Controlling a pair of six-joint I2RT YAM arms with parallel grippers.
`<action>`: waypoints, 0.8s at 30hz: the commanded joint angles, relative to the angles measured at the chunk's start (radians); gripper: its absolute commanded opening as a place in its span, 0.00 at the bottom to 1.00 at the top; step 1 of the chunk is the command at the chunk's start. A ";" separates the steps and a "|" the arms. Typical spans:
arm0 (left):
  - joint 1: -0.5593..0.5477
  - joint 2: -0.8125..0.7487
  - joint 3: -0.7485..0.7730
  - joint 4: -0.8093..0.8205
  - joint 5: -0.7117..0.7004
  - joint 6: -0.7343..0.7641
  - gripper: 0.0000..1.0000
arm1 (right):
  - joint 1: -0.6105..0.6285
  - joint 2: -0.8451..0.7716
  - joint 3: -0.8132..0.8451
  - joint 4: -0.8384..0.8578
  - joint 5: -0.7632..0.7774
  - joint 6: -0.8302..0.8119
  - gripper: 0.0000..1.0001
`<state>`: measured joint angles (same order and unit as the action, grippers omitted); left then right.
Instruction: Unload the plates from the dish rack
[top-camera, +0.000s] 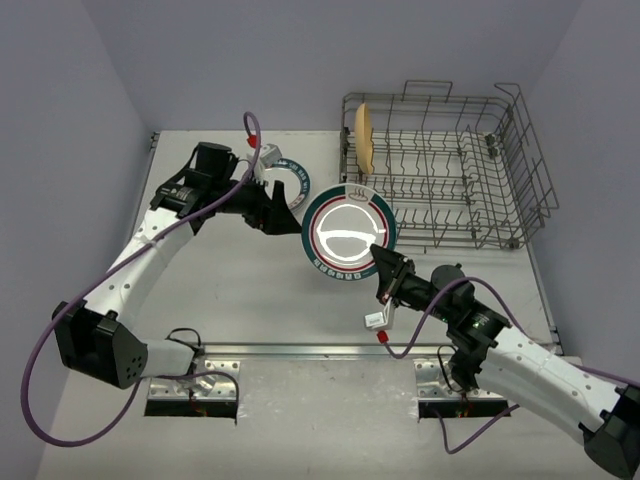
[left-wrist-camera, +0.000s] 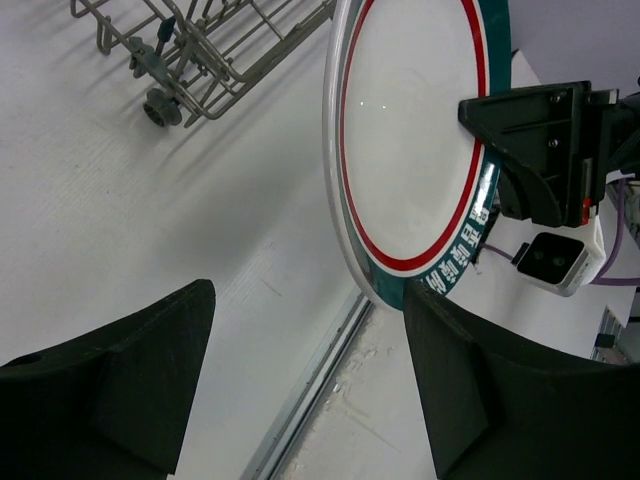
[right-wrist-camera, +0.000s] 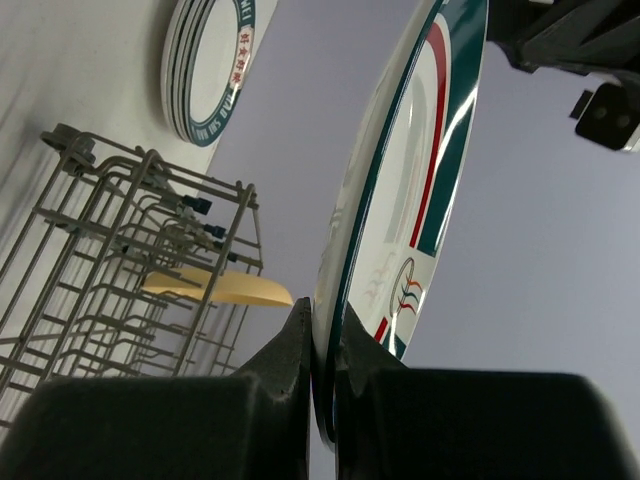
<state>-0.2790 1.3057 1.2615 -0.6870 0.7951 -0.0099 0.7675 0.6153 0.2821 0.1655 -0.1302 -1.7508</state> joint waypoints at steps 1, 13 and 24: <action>-0.041 0.029 0.040 0.012 -0.050 0.046 0.71 | 0.035 0.003 0.008 0.127 -0.007 -0.077 0.00; -0.098 0.065 0.019 0.025 -0.116 0.060 0.39 | 0.119 0.065 -0.002 0.172 -0.007 -0.092 0.00; 0.056 0.091 0.027 0.054 0.034 0.001 0.00 | 0.135 0.123 0.010 0.228 0.062 -0.030 0.72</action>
<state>-0.3403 1.3784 1.2625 -0.6962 0.7561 0.0006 0.8937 0.7440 0.2525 0.2612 -0.1040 -1.8114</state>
